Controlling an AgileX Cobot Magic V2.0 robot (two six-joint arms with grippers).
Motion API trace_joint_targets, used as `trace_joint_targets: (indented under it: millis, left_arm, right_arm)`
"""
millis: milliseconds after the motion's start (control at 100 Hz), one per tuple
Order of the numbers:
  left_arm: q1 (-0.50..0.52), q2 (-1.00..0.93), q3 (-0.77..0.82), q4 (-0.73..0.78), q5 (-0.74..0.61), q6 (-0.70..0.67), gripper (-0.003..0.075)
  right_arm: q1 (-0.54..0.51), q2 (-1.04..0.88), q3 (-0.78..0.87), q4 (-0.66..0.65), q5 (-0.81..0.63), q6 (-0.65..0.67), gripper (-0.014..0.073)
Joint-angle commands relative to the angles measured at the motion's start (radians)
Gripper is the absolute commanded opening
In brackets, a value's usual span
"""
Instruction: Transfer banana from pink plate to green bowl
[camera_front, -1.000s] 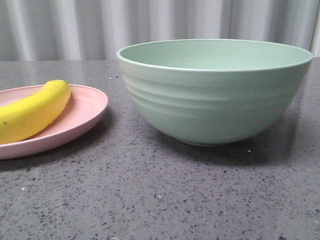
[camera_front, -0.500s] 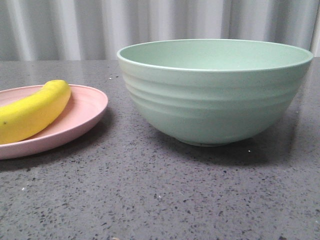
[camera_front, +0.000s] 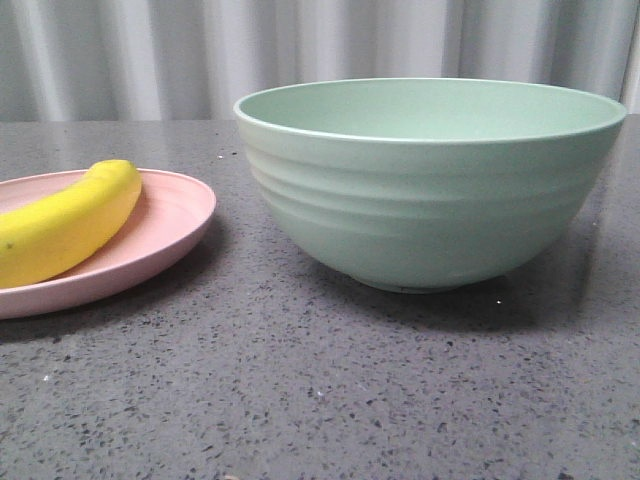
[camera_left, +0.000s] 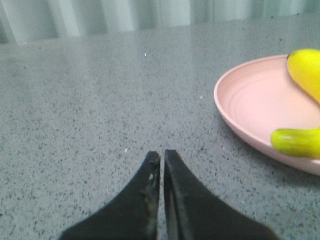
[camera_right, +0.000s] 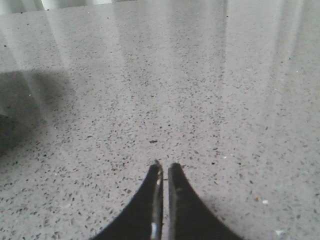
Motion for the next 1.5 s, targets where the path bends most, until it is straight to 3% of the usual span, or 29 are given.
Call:
trace_joint_targets:
  millis: [0,540,1490]
  left_arm:
    - [0.0,-0.028,0.01,0.0,-0.111,-0.001,-0.002]
    - [0.0,-0.028,0.01,0.0,-0.194,-0.001,-0.002]
    - [0.0,-0.028,0.01,-0.01,-0.207,-0.001,-0.002]
  right_arm:
    - [-0.003,-0.024,0.021,-0.012,-0.038,-0.003,-0.0064]
    - [-0.003,-0.022,0.021,-0.014,-0.216,-0.003,-0.0064]
    - [-0.003,-0.022,0.021,-0.014,-0.214,-0.003,-0.0064]
